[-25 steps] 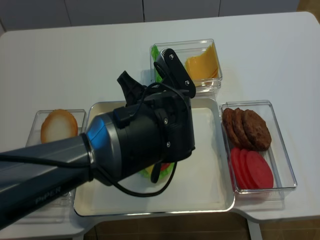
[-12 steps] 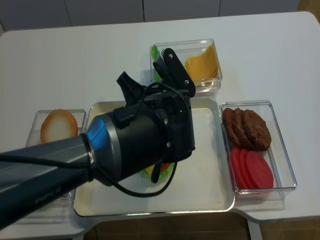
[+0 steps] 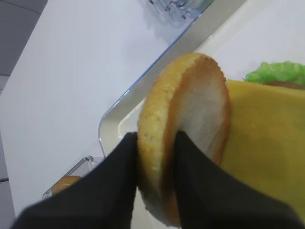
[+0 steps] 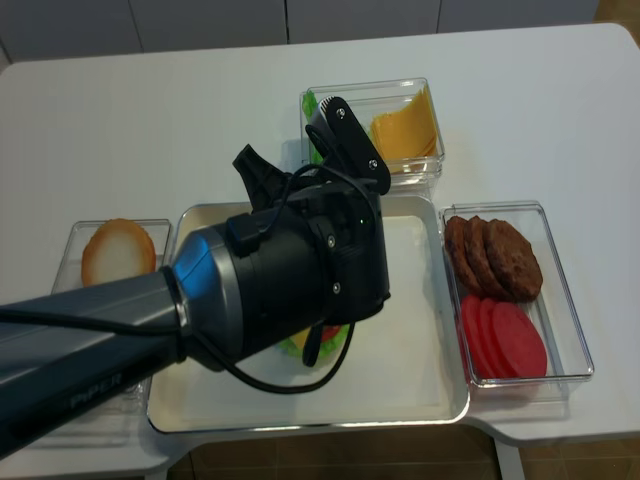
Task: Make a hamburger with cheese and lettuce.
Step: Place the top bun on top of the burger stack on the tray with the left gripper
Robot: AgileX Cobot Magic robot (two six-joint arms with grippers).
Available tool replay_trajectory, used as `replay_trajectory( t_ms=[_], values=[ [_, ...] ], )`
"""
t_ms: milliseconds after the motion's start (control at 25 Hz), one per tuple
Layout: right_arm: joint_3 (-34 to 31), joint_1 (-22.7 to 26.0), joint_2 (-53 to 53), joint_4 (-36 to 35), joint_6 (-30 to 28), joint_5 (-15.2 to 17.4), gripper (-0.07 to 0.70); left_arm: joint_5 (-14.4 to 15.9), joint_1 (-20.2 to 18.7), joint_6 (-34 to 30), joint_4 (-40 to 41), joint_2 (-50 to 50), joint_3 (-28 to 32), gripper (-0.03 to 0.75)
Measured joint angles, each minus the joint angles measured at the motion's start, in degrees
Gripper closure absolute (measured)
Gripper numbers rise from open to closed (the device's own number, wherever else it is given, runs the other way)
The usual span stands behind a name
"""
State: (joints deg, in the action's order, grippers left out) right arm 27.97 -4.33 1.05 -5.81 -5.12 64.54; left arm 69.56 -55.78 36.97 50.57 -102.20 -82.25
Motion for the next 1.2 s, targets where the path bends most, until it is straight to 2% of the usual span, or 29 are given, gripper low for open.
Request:
replay_trajectory(
  t_ms=[1000,1200],
  values=[
    [0.0,0.0,0.0,0.0,0.3,0.0,0.185,0.0,-0.3,0.1,-1.2,0.0,-0.1,0.549],
    [0.0,0.0,0.0,0.0,0.3,0.0,0.185,0.0,-0.4,0.1,-1.4,0.0,-0.1,0.512]
  ],
)
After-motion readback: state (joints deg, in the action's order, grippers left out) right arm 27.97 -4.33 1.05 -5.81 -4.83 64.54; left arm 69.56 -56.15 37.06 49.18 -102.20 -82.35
